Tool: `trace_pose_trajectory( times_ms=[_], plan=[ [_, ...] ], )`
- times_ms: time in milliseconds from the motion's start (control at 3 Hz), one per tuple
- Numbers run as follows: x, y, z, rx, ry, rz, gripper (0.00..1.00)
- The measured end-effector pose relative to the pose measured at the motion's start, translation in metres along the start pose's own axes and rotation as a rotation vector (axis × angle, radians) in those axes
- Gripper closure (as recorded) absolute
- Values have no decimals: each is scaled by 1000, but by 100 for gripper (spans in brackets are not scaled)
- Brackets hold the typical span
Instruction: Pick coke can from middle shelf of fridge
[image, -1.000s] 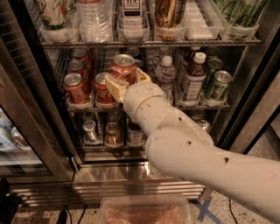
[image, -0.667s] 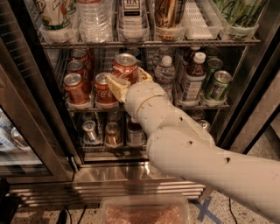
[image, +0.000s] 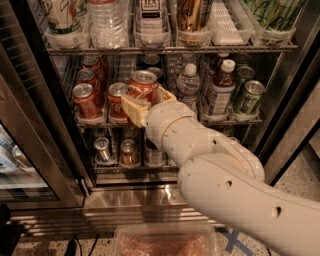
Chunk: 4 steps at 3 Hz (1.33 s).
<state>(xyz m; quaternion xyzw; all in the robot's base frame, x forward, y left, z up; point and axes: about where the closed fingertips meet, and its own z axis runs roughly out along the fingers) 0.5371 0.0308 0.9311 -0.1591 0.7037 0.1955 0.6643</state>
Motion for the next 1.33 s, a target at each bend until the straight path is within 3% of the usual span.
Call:
trace_pose_trajectory(
  times_ms=[333, 667, 1000, 1333],
  plan=[
    [10, 14, -14, -56, 65, -20, 100],
    [22, 28, -17, -134, 73, -30, 100],
    [16, 25, -34, -190, 26, -27, 100],
    [17, 23, -37, -208, 32, -15, 100]
  ],
)
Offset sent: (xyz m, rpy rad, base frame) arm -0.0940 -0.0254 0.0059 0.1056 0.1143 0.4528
